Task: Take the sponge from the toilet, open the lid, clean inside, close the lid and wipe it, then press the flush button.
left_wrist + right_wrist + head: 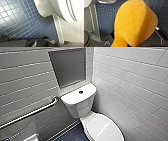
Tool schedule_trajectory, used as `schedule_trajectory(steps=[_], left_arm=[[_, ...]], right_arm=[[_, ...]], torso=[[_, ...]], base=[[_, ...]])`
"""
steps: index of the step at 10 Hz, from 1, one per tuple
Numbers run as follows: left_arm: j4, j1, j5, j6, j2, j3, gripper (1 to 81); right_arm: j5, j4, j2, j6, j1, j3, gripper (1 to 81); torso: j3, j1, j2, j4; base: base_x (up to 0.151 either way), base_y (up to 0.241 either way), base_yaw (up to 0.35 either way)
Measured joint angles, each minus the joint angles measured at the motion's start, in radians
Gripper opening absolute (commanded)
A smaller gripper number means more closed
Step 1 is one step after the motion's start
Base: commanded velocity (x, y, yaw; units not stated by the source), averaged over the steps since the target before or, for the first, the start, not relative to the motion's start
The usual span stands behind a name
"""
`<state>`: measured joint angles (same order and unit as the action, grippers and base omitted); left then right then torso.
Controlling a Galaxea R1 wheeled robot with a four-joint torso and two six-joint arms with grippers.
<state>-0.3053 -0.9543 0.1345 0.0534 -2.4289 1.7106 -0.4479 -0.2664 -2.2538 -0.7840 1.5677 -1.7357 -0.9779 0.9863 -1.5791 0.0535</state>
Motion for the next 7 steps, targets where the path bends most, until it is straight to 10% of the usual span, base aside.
schedule_trajectory(steps=[7], left_arm=[[-0.089, 0.075, 0.051, 0.0, -0.058, 0.031, 81.1]], right_arm=[[-0.005, -0.029, -0.074, 0.001, 0.022, -0.05, 1.0]], torso=[[0.0, 0.106, -0.174, 0.0]], base=[[0.0, 0.0, 0.0]])
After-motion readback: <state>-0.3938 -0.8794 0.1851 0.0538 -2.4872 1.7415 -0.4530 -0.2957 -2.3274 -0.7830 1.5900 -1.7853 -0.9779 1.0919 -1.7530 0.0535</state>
